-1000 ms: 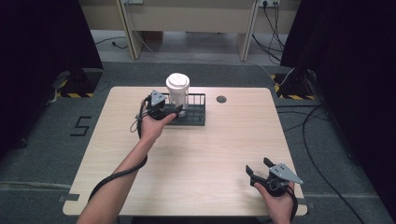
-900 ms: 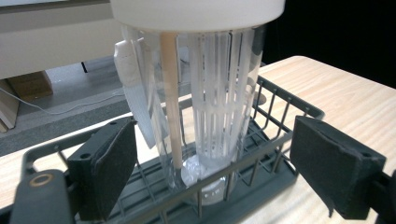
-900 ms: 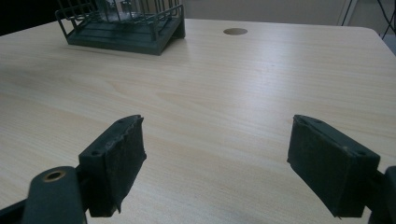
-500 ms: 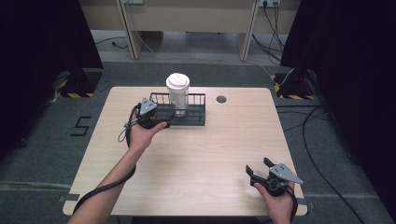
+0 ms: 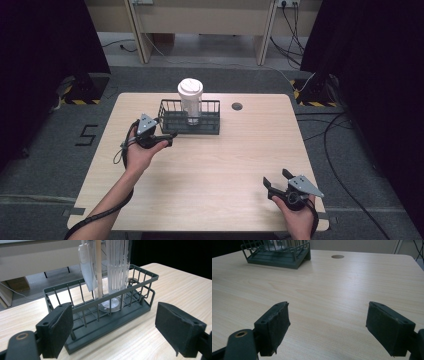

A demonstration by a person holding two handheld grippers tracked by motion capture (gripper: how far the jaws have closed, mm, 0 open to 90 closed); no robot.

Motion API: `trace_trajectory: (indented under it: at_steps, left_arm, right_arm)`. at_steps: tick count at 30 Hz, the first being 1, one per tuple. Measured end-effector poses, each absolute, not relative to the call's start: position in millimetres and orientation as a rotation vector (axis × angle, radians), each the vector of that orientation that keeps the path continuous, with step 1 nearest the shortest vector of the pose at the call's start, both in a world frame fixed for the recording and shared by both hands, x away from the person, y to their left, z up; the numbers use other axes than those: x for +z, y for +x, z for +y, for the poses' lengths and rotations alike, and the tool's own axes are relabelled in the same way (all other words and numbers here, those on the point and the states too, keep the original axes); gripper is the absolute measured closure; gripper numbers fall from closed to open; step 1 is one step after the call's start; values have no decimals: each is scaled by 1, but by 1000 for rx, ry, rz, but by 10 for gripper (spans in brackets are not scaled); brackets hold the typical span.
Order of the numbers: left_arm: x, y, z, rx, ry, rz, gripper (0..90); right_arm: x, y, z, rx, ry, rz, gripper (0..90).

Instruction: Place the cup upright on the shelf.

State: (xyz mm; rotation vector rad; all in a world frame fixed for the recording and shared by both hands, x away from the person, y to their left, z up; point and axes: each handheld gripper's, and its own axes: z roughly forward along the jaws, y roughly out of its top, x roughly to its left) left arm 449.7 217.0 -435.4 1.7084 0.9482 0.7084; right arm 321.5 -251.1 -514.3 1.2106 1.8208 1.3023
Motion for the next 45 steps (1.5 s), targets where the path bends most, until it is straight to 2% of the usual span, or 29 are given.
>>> trace_trajectory:
  at_steps: [45]
  left_arm:
    - [-455, 380, 273, 738, 1685, 998, 145]
  right_arm:
    - [-514, 321, -251, 1299, 1208, 1816, 191]
